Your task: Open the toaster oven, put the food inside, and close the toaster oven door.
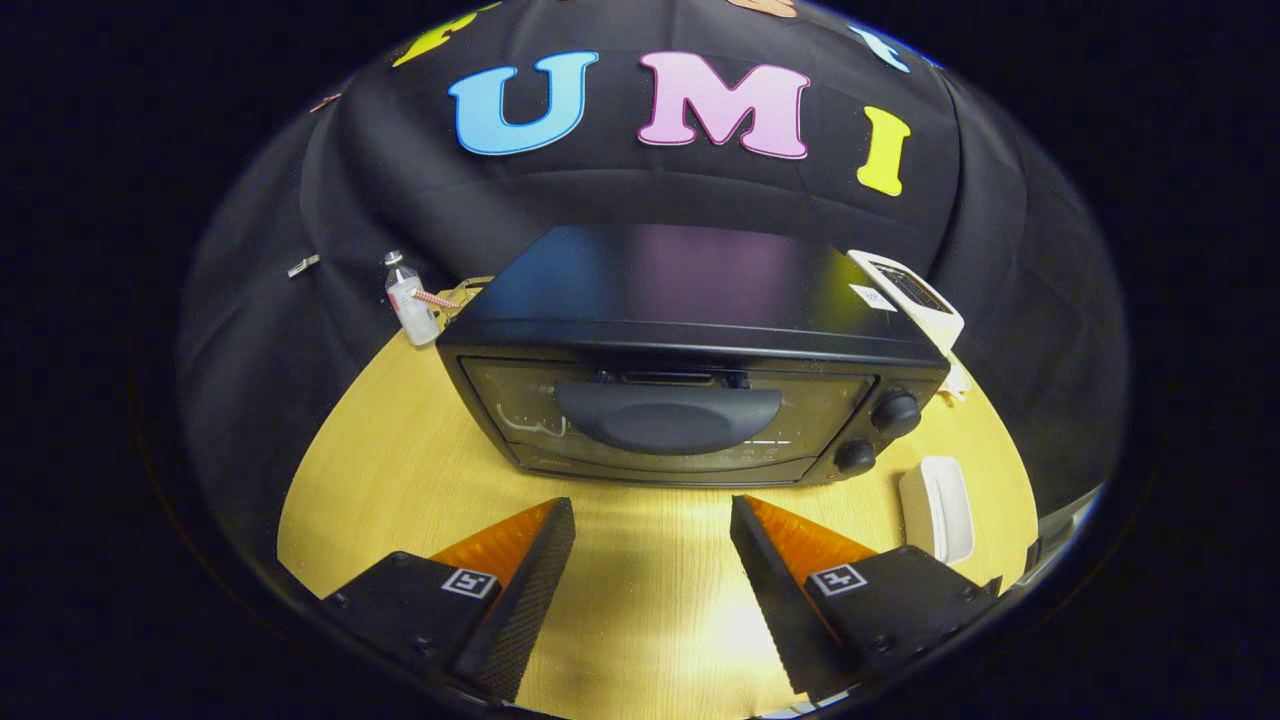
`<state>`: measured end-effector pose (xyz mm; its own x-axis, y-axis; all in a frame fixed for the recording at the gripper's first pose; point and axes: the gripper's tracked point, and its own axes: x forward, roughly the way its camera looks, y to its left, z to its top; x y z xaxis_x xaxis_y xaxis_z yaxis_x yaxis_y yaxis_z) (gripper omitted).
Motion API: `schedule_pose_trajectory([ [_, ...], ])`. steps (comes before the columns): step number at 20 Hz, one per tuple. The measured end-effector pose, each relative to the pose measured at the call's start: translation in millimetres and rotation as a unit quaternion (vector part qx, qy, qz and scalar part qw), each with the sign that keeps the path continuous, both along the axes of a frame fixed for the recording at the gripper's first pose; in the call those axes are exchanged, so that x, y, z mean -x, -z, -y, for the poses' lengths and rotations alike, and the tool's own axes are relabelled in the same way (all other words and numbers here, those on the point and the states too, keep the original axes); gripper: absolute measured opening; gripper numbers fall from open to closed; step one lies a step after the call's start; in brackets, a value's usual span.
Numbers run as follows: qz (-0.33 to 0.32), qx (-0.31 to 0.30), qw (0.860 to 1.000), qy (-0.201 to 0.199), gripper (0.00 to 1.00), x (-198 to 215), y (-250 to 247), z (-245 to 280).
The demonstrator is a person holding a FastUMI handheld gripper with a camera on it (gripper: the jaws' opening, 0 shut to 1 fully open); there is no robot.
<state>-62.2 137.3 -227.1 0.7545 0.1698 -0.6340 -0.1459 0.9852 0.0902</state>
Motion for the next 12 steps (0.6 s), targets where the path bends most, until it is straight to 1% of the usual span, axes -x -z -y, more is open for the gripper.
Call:
schedule_pose_trajectory([
  [8, 0.014, -0.010, 1.000, 0.008, 0.97, -2.9, -13.6, 9.5],
  [12, 0.042, -0.025, 0.999, 0.016, 0.97, -9.1, -44.5, 18.6],
])
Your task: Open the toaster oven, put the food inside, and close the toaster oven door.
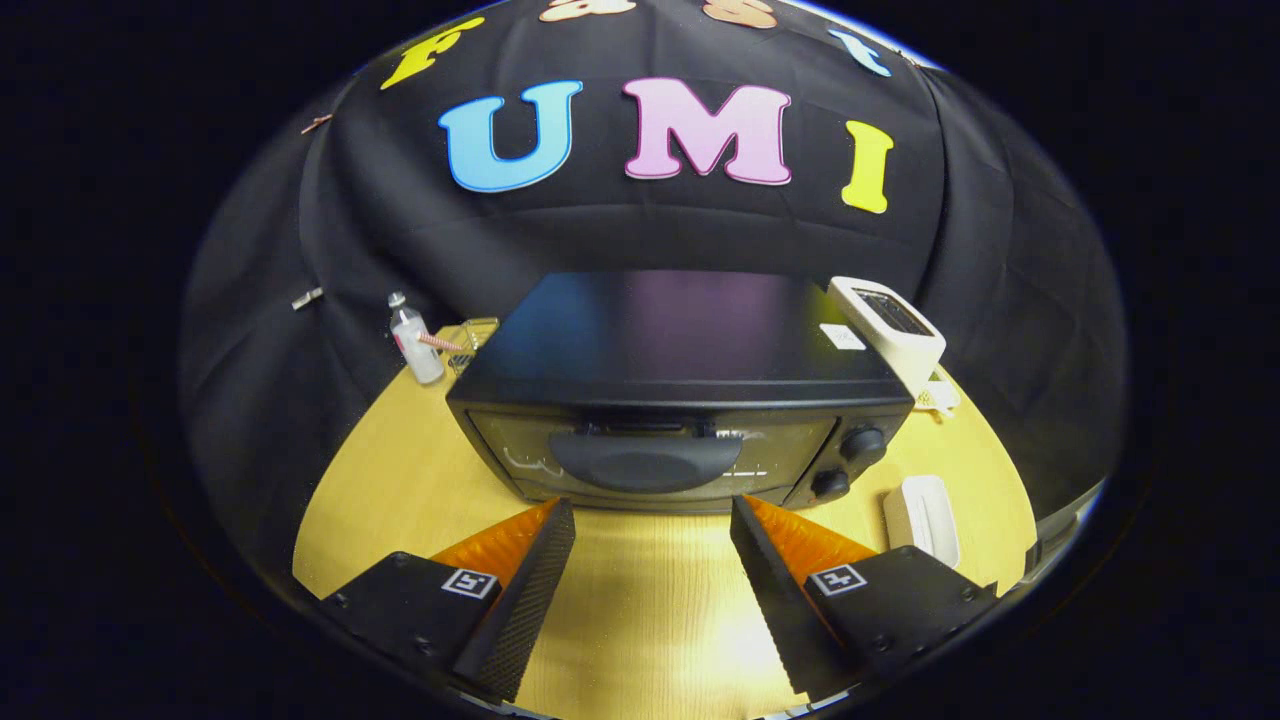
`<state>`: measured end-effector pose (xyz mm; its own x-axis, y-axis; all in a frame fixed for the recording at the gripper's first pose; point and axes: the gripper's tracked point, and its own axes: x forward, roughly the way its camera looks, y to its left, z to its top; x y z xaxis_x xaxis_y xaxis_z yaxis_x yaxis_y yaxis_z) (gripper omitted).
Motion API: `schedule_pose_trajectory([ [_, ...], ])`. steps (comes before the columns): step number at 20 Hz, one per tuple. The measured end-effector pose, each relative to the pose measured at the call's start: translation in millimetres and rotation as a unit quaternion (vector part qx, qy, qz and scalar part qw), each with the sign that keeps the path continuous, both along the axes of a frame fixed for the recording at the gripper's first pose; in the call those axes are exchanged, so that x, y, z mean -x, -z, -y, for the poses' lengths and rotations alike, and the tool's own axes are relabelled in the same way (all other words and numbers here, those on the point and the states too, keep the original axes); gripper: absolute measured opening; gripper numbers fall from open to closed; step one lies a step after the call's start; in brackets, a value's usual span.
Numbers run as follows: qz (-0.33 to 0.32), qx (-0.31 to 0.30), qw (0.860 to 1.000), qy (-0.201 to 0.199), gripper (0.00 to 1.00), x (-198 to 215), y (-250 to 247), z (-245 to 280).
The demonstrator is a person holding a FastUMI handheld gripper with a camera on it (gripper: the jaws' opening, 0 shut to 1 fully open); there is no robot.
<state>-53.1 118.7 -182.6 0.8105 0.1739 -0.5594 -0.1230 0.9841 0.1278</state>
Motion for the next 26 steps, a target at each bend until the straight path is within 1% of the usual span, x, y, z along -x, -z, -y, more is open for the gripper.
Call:
schedule_pose_trajectory([
  [3, 0.022, -0.011, 1.000, 0.012, 0.97, -6.9, -30.6, 11.7],
  [5, 0.049, -0.013, 0.999, 0.020, 0.97, -14.1, -59.0, 24.2],
  [10, 0.131, 0.013, 0.991, 0.032, 0.97, -31.0, -134.5, 65.5],
  [13, 0.164, 0.035, 0.985, 0.029, 0.97, -35.0, -167.9, 91.0],
  [19, 0.213, 0.028, 0.976, 0.030, 0.98, -36.4, -217.1, 138.1],
  [23, 0.248, 0.059, 0.967, 0.023, 0.98, -37.7, -245.6, 172.5],
  [26, 0.262, 0.065, 0.963, 0.020, 0.98, -44.4, -258.2, 193.1],
])
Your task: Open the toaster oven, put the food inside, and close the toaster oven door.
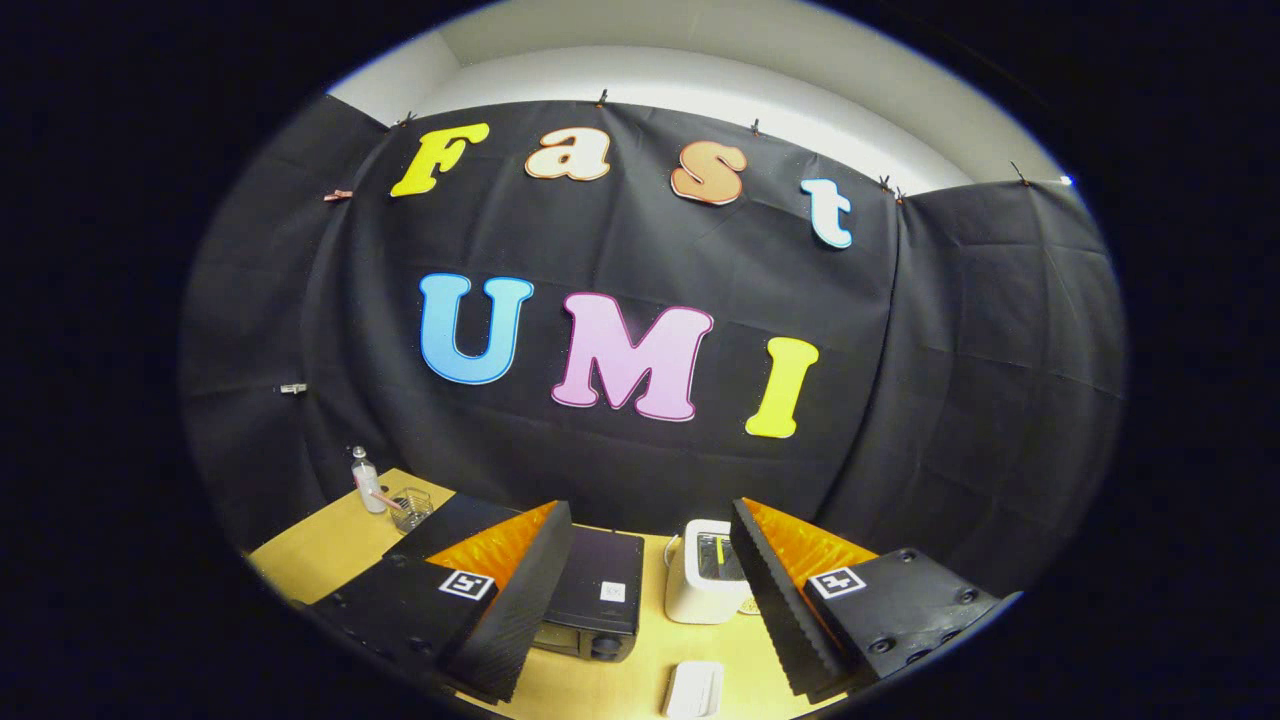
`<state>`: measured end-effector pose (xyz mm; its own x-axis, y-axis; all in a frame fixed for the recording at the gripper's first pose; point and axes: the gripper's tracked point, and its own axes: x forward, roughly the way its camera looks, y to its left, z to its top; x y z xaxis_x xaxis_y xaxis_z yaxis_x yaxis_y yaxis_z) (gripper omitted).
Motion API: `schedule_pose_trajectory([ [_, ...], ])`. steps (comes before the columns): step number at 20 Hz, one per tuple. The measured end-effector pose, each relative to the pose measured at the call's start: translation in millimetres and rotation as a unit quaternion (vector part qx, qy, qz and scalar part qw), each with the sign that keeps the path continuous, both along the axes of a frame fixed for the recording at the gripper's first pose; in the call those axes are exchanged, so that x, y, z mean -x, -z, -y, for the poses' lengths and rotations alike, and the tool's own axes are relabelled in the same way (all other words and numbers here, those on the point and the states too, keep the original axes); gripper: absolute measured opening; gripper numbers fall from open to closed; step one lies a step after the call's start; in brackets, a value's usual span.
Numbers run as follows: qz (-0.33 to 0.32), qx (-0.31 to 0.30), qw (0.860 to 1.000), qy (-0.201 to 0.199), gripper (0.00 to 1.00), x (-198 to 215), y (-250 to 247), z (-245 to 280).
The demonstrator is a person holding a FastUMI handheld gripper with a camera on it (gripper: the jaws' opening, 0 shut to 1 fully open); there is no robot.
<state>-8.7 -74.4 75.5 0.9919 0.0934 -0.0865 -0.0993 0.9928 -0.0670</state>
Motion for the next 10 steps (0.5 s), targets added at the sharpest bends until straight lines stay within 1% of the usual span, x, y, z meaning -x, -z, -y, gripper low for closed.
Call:
schedule_pose_trajectory([
  [4, -0.001, -0.023, 1.000, -0.003, 0.98, -9.3, -6.0, 22.2],
  [7, 0.002, -0.022, 1.000, 0.001, 0.98, -14.2, -6.8, 39.4],
  [10, 0.000, -0.028, 1.000, -0.004, 0.98, -16.9, -3.5, 45.5],
])
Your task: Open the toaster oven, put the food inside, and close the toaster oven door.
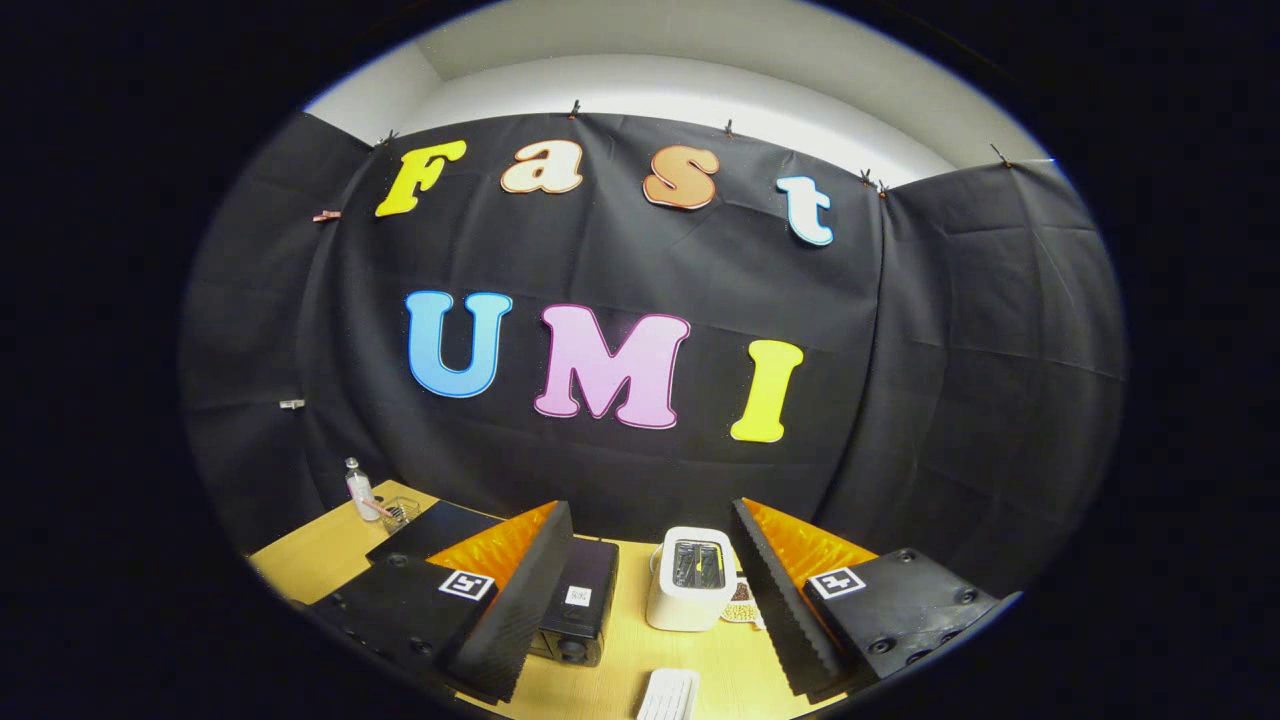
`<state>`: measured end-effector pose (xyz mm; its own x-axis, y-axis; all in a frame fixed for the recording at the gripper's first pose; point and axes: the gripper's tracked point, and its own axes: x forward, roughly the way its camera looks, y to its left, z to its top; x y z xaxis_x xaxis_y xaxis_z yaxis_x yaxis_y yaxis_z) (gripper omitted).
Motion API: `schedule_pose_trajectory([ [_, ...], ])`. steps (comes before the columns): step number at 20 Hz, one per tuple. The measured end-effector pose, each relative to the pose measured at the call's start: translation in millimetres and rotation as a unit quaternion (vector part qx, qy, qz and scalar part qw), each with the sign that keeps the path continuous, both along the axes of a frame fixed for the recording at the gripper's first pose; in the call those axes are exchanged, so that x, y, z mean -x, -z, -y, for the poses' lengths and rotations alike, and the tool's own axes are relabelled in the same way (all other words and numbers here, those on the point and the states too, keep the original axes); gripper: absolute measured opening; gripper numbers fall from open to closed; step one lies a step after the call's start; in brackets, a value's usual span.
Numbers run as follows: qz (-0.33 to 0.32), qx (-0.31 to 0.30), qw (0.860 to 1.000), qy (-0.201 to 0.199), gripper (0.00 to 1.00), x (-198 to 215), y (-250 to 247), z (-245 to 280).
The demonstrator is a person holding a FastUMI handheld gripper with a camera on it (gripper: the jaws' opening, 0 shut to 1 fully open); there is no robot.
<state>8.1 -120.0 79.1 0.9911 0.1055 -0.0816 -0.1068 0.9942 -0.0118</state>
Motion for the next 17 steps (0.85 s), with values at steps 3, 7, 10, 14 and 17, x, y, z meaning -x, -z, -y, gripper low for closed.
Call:
schedule_pose_trajectory([
  [3, -0.004, -0.006, 1.000, -0.001, 0.98, -0.9, 2.4, 5.7],
  [7, -0.006, -0.003, 1.000, -0.004, 0.98, -1.1, 6.2, 7.6],
  [10, -0.003, -0.003, 1.000, -0.004, 0.98, 0.8, 3.7, 6.9],
  [14, -0.003, -0.007, 1.000, -0.002, 0.98, 3.1, 3.0, 8.1],
  [17, -0.003, -0.006, 1.000, -0.001, 0.98, 6.2, 2.0, 8.3],
])
